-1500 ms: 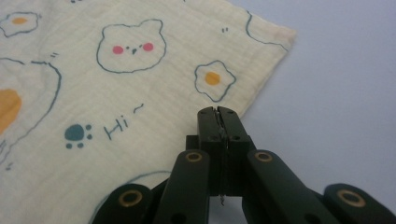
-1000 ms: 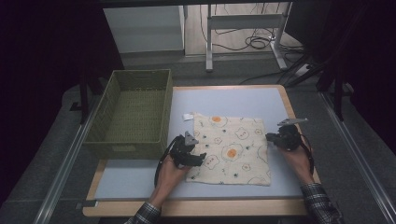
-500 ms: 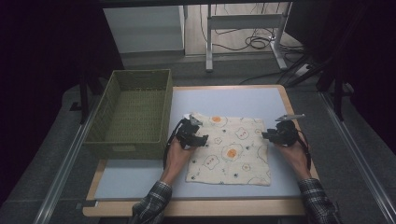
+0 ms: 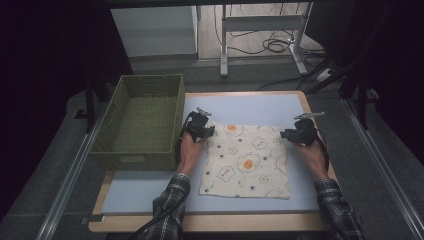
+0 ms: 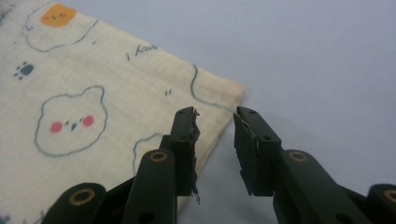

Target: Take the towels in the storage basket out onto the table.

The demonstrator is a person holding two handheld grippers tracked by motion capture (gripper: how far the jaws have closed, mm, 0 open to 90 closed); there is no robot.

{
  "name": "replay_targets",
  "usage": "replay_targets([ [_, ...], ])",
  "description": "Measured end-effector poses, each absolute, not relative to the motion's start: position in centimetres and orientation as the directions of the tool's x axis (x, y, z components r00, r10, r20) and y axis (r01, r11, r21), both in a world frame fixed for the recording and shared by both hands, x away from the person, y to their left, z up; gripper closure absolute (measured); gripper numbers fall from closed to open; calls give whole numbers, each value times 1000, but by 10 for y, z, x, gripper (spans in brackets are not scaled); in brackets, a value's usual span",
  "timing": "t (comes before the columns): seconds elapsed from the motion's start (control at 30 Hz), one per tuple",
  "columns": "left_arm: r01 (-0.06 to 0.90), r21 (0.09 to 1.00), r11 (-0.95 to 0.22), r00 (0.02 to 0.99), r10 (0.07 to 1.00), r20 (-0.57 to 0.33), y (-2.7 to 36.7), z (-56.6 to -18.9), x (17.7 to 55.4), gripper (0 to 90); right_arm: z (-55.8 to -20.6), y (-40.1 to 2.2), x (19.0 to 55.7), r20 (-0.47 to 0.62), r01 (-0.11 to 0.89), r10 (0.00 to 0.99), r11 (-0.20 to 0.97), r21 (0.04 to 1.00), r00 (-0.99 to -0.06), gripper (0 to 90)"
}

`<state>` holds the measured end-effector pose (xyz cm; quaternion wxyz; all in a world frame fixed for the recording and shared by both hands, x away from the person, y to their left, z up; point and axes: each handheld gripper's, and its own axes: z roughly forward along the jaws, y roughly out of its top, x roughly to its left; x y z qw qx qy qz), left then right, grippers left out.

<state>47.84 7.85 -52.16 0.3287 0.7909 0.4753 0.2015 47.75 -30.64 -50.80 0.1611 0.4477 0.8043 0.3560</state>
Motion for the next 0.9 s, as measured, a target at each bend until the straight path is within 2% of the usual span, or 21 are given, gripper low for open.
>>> replay_targets([
  [0.17,641,698,-319,442,897,4,82,-528,492,540,-509,-301,491,45,603,839,352,716,-542,686],
  [0.37,649,705,-287,449,892,-51,81,-536,500,507,-513,-297,500,15,599,837,378,706,-547,619],
  [0.43,645,708,-290,462,885,-58,80,-536,500,556,-516,-296,501,-2,601,838,394,696,-546,635],
  [0.5,649,705,-285,469,880,-76,78,-535,499,640,-516,-295,502,3,608,845,383,696,-535,728],
  [0.53,654,701,-283,476,875,-91,78,-535,499,694,-515,-294,502,18,613,842,378,694,-540,800],
  [0.6,658,697,-284,494,862,-115,78,-534,500,843,-514,-291,503,21,617,839,383,687,-543,875],
  [0.67,649,701,-296,500,861,-99,77,-533,500,874,-513,-288,505,-9,610,840,401,683,-542,886],
  [0.9,587,756,-289,486,873,-44,74,-514,506,879,-493,-298,518,-29,594,865,368,715,-500,889],
])
